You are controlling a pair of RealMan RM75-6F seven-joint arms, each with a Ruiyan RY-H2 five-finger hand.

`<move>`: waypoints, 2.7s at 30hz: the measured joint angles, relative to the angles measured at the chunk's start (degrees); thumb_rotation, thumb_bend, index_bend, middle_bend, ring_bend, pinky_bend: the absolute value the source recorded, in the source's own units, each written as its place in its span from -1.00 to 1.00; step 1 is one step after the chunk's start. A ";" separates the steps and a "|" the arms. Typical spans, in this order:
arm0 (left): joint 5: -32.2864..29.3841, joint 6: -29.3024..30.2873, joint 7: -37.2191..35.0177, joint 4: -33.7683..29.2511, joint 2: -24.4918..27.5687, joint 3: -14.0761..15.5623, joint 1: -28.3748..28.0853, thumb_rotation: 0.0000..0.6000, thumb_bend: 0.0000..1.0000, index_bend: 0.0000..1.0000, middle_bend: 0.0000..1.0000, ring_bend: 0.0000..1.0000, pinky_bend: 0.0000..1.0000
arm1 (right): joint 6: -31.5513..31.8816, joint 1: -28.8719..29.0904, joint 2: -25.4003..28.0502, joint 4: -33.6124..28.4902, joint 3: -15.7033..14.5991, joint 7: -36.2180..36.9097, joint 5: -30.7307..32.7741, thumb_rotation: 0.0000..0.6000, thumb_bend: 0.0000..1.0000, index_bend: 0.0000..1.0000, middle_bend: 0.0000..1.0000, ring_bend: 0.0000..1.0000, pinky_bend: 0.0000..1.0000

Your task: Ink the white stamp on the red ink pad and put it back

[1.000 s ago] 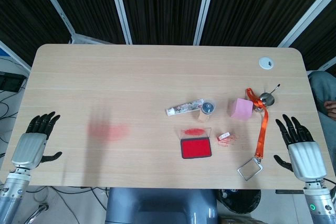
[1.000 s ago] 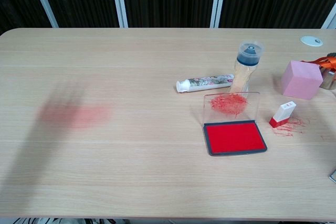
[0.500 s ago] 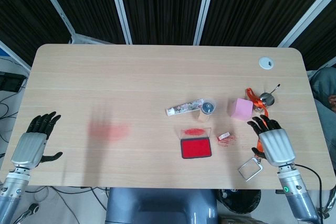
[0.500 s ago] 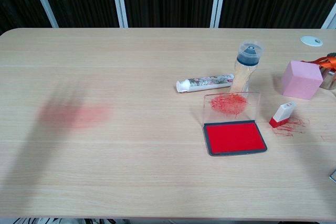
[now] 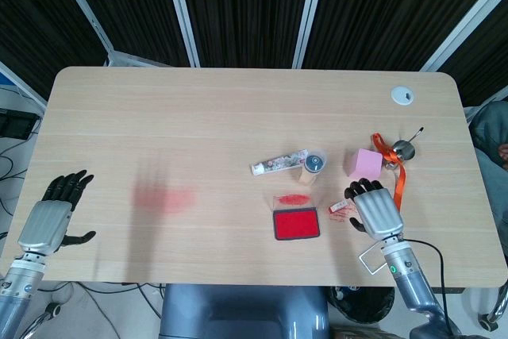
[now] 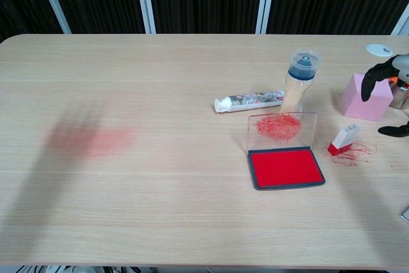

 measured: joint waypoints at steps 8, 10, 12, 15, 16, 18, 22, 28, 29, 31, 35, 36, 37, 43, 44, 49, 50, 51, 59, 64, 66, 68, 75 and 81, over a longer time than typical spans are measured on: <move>-0.48 -0.82 -0.34 -0.29 0.26 0.07 -0.28 1.00 -0.99 -1.00 -1.00 -1.00 -1.00 | -1.89 1.80 -4.10 5.21 0.16 0.28 2.70 1.00 -0.48 -0.06 -0.26 -0.43 -0.26; -0.58 -0.91 -0.41 -0.35 0.30 0.06 -0.33 1.00 -0.99 -1.00 -1.00 -1.00 -1.00 | -2.27 2.18 -4.86 6.19 0.17 0.42 3.21 1.00 -0.47 -0.05 -0.26 -0.42 -0.26; -0.76 -1.08 -0.50 -0.40 0.34 0.04 -0.38 1.00 -0.99 -1.00 -1.00 -1.00 -1.00 | -2.57 2.50 -5.51 7.10 0.12 0.48 3.60 1.00 -0.46 -0.05 -0.26 -0.42 -0.26; -0.94 -1.27 -0.59 -0.46 0.40 0.02 -0.47 1.00 -0.99 -1.00 -1.00 -1.00 -1.00 | -2.94 2.87 -6.37 8.22 0.01 0.76 4.23 1.00 -0.44 -0.04 -0.25 -0.42 -0.26; -0.97 -1.30 -0.57 -0.46 0.40 0.02 -0.48 1.00 -0.99 -1.00 -1.00 -1.00 -1.00 | -3.02 2.96 -6.54 8.49 -0.03 0.84 4.37 1.00 -0.44 -0.04 -0.25 -0.42 -0.26; -1.06 -1.41 -0.56 -0.48 0.40 0.04 -0.52 1.00 -0.99 -1.00 -1.00 -1.00 -1.00 | -3.21 3.16 -6.99 9.19 -0.08 1.06 4.66 1.00 -0.44 -0.04 -0.25 -0.42 -0.26; -1.39 -1.68 -0.58 -0.57 0.42 0.01 -0.62 1.00 -0.99 -1.00 -1.00 -1.00 -1.00 | -3.53 3.58 -7.98 10.47 -0.11 1.64 5.14 1.00 -0.44 -0.04 -0.25 -0.42 -0.26; -1.77 -1.95 -0.53 -0.66 0.42 -0.02 -0.74 1.00 -0.99 -1.00 -1.00 -1.00 -1.00 | -3.73 4.35 -9.24 11.93 -0.17 2.03 5.54 1.00 -0.44 -0.04 -0.25 -0.42 -0.26; -1.83 -1.99 -0.54 -0.67 0.42 -0.02 -0.76 1.00 -0.99 -1.00 -1.00 -1.00 -1.00 | -3.82 4.46 -9.37 12.08 -0.19 2.00 5.67 1.00 -0.44 -0.04 -0.25 -0.42 -0.26; -1.93 -2.08 -0.54 -0.69 0.44 -0.03 -0.80 1.00 -0.99 -1.00 -1.00 -1.00 -1.00 | -3.94 4.60 -9.56 12.29 -0.20 1.92 5.87 1.00 -0.43 -0.04 -0.25 -0.42 -0.26; -2.25 -2.30 -0.46 -0.77 0.49 -0.04 -0.88 1.00 -0.99 -1.00 -1.00 -1.00 -1.00 | -4.32 4.92 -10.03 12.78 -0.24 1.77 6.35 1.00 -0.36 -0.04 -0.25 -0.42 -0.26; -2.32 -2.34 -0.45 -0.80 0.51 -0.06 -0.90 1.00 -0.99 -1.00 -1.00 -1.00 -1.00 | -4.47 5.04 -10.24 13.04 -0.27 1.68 6.54 1.00 -0.35 -0.04 -0.25 -0.42 -0.26; -2.39 -2.39 -0.45 -0.83 0.53 -0.07 -0.92 1.00 -0.99 -1.00 -1.00 -1.00 -1.00 | -4.58 5.13 -10.40 13.22 -0.29 1.63 6.70 1.00 -0.34 -0.04 -0.25 -0.42 -0.26; -2.60 -2.45 -0.58 -0.95 0.63 -0.12 -0.97 1.00 -0.99 -1.00 -1.00 -1.00 -1.00 | -5.00 5.41 -11.14 14.24 -0.38 1.60 7.60 1.00 -0.32 -0.04 -0.25 -0.42 -0.25; -2.61 -2.42 -0.59 -0.94 0.61 -0.13 -0.97 1.00 -0.99 -1.00 -1.00 -1.00 -1.00 | -5.03 5.42 -11.22 14.37 -0.40 1.63 7.72 1.00 -0.32 -0.04 -0.25 -0.42 -0.25; -2.62 -2.43 -0.66 -0.92 0.61 -0.11 -0.99 1.00 -0.99 -1.00 -1.00 -1.00 -1.00 | -5.20 5.49 -11.65 15.11 -0.55 1.83 8.22 1.00 -0.32 -0.04 -0.25 -0.42 -0.25; -2.62 -2.42 -0.66 -0.91 0.60 -0.11 -0.99 1.00 -0.99 -1.00 -1.00 -1.00 -1.00 | -5.24 5.51 -11.74 15.22 -0.58 1.86 8.31 1.00 -0.32 -0.03 -0.25 -0.42 -0.25; -2.62 -2.42 -0.67 -0.91 0.60 -0.11 -1.00 1.00 -0.99 -1.00 -1.00 -1.00 -1.00 | -5.27 5.53 -11.82 15.32 -0.60 1.88 8.37 1.00 -0.32 -0.03 -0.25 -0.42 -0.25; -2.86 -2.46 -0.76 -0.97 0.66 -0.16 -1.02 1.00 -0.99 -1.00 -1.00 -1.00 -1.00 | -5.59 5.75 -12.75 16.49 -0.84 1.89 8.88 1.00 -0.29 0.02 -0.24 -0.41 -0.25; -2.84 -2.46 -0.78 -0.98 0.67 -0.16 -1.06 1.00 -0.99 -1.00 -1.00 -1.00 -1.00 | -5.71 5.97 -13.18 17.05 -0.84 1.90 9.15 1.00 -0.29 0.03 -0.24 -0.41 -0.25; -2.86 -2.48 -0.83 -0.99 0.69 -0.16 -1.07 1.00 -0.99 -1.00 -1.00 -1.00 -1.00 | -5.75 6.03 -13.32 17.20 -0.84 1.90 9.24 1.00 -0.29 0.04 -0.24 -0.41 -0.25; -2.86 -2.45 -0.85 -0.95 0.67 -0.18 -1.07 1.00 -0.99 -1.00 -1.00 -1.00 -1.00 | -5.85 6.08 -13.53 17.45 -0.82 1.91 9.43 1.00 -0.29 0.04 -0.24 -0.41 -0.25; -3.16 -2.60 -0.76 -1.03 0.64 -0.21 -1.13 1.00 -0.99 -1.00 -1.00 -1.00 -1.00 | -5.99 6.39 -14.01 17.94 -0.73 2.02 9.71 1.00 -0.27 0.07 -0.23 -0.41 -0.25; -3.22 -2.48 -0.82 -1.07 0.66 -0.24 -1.10 1.00 -0.99 -1.00 -1.00 -1.00 -1.00 | -5.88 6.43 -14.11 17.82 -0.69 1.93 9.98 1.00 -0.22 0.10 -0.22 -0.40 -0.25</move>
